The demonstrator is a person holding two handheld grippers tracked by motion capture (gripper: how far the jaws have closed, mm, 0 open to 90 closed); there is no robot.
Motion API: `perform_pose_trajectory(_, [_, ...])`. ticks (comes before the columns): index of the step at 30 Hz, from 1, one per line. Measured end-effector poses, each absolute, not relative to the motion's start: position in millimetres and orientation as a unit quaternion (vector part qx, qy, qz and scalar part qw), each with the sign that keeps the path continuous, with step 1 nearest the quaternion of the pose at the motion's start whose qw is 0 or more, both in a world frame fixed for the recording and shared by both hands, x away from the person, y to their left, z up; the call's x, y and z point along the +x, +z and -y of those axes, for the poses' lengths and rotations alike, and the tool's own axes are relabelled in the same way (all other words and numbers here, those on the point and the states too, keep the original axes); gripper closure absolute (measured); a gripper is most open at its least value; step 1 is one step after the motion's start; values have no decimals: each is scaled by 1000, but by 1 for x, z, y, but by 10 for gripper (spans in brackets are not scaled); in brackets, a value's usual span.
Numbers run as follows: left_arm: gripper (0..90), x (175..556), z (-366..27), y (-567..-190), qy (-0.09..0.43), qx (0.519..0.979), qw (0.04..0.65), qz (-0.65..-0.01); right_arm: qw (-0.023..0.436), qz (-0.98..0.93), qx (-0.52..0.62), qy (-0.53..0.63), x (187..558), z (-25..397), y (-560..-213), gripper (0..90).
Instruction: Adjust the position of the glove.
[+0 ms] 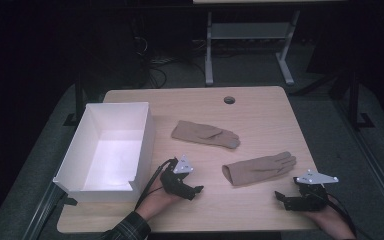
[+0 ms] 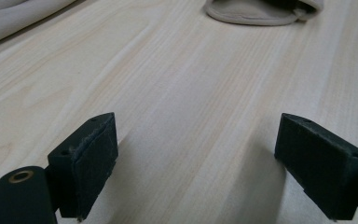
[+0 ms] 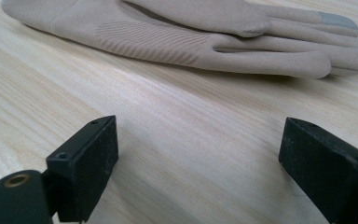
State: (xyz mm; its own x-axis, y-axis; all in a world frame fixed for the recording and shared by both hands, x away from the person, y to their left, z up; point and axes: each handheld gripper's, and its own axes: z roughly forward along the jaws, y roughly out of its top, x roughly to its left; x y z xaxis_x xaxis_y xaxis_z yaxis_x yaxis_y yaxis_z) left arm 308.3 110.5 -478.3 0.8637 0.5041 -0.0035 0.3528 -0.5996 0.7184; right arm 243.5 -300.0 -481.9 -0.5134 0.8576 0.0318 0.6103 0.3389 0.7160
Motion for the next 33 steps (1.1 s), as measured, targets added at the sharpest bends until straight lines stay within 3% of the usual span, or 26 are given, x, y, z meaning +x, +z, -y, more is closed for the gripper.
perform_pose_trajectory(7, [124,308,-111,-478,100,889,377,-241,169,-807,458,333,245,299,-479,111])
perform_pose_trajectory(14, [124,308,-111,-478,99,890,376,-238,173,-810,457,322,248,298,-469,243])
perform_pose_trajectory(15, [124,309,-111,-478,98,890,377,-238,177,-806,460,329,249,298,-464,357])
perform_pose_trajectory(18, [124,309,-111,-478,97,890,378,-236,174,-805,462,329,252,296,-461,567])
perform_pose_trajectory(22, [124,309,-111,-478,98,890,379,-235,168,-803,466,331,258,294,-459,818])
perform_pose_trajectory(24, [124,309,-110,-479,97,888,381,-237,165,-805,466,328,264,293,-459,900])
perform_pose_trajectory(33, [125,309,-110,-479,98,888,381,-239,169,-808,465,319,278,291,-462,900])
